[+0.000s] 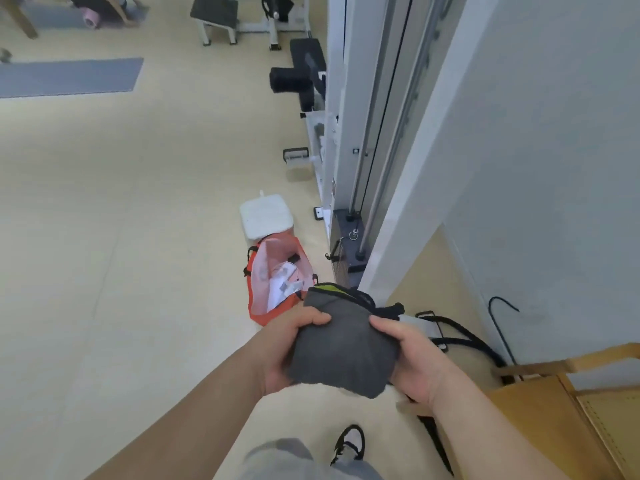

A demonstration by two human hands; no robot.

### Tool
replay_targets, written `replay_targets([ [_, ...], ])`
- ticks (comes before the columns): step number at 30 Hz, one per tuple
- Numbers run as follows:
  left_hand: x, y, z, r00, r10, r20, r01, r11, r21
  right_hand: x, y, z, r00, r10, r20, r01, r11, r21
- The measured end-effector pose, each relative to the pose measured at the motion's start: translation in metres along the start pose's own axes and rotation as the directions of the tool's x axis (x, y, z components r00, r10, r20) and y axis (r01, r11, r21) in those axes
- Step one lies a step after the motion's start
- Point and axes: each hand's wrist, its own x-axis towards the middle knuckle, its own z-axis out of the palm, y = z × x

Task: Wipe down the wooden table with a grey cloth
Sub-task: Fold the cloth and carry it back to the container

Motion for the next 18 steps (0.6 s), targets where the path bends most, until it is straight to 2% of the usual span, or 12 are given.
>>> replay_targets([
  [5,0.018,0.038,-0.032,0.993,0.039,-0.108,-0.052,0.992,-0.119,0.044,-0.041,0.044,0.999,-0.036,-0.030,0.032,0.993,-0.111],
  [9,0.037,0.084,-0.071,0.990,0.094,-0.108,-0.114,0.973,-0.201,0.095,-0.068,0.092,0.990,-0.101,-0.095,0.078,0.973,-0.219],
  [13,0.077,0.142,-0.122,0.990,0.100,-0.100,-0.112,0.986,-0.127,0.151,-0.093,0.142,0.986,-0.109,-0.128,0.076,0.967,-0.243],
  [18,0.139,0.237,-0.181,0.996,0.066,-0.064,-0.061,0.995,0.077,0.233,-0.117,0.191,0.953,-0.184,-0.241,0.136,0.970,-0.203],
])
